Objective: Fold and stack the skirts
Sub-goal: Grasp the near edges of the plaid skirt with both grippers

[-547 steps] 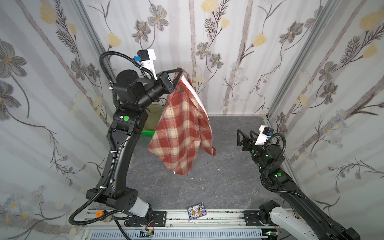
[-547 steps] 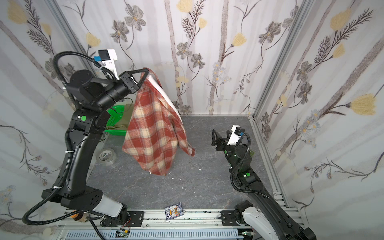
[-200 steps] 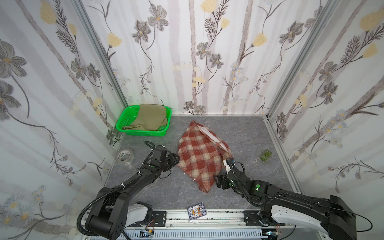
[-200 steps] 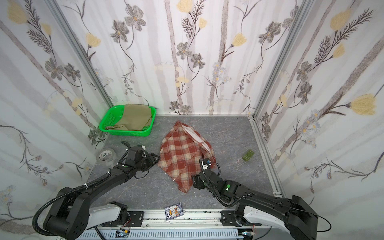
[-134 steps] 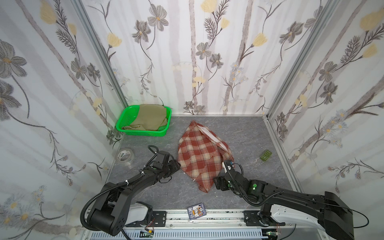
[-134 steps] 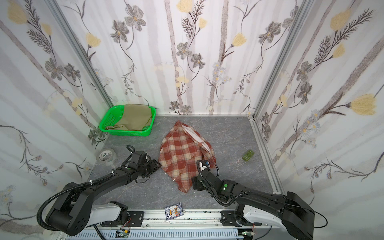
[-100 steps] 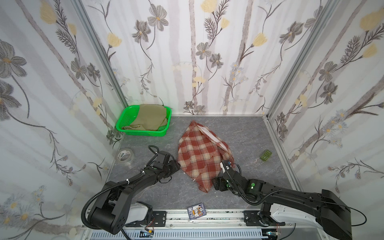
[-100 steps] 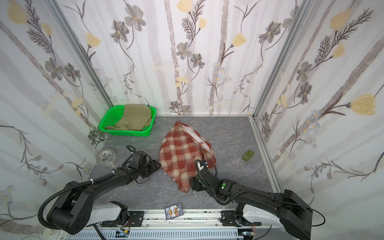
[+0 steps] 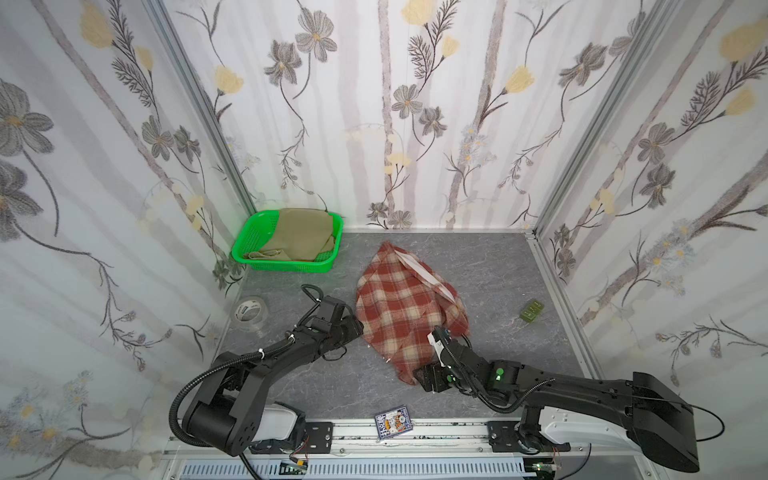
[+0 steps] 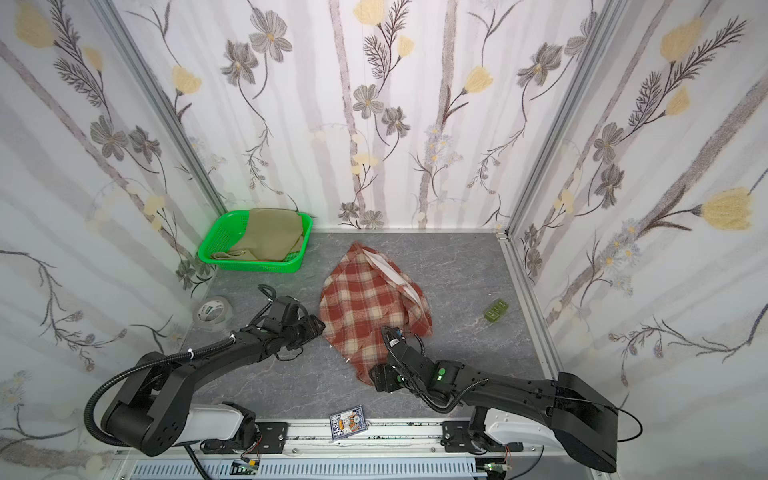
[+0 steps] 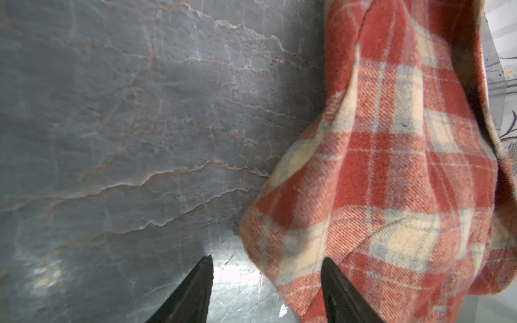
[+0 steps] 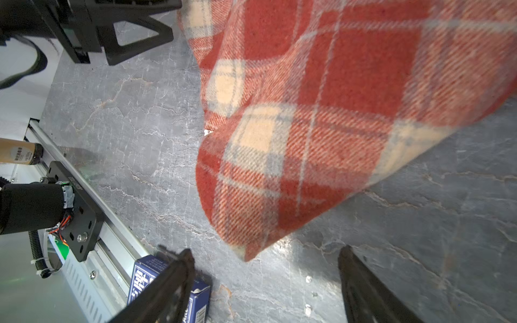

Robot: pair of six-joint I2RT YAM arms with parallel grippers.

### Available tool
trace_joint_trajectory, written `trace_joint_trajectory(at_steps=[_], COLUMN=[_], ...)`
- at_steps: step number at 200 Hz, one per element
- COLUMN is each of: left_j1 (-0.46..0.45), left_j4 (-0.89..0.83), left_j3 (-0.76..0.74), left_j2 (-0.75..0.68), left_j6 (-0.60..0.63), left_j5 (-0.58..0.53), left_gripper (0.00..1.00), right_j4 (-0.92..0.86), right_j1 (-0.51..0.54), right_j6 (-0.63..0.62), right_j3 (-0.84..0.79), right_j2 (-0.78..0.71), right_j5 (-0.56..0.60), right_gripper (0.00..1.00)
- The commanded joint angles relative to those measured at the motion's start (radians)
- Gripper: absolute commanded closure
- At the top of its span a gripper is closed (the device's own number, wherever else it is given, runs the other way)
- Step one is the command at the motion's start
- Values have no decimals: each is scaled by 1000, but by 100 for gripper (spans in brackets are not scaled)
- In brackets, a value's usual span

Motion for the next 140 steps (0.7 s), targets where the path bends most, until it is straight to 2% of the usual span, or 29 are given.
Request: trace_joint_trajectory(at_steps=[1, 59, 111, 140], left_j1=[-2, -5, -6, -7], left_j4=[15, 48, 63, 66], left_j3=[23, 62, 76, 66], left_j2=[40, 135, 191, 196], left_j6=[16, 27, 36, 42], left_j5=[-29, -55, -42, -37], left_gripper=[36, 40, 57, 61], right_j4=[25, 13, -16, -65], right_j1=[7, 28, 42, 47], right_j6=[-1, -35, -51, -30], right_j3=[16, 86, 134, 152], right_j2=[27, 150, 246, 274], right_j5=[-11, -24, -27, 6], right_gripper=[19, 20, 23, 23])
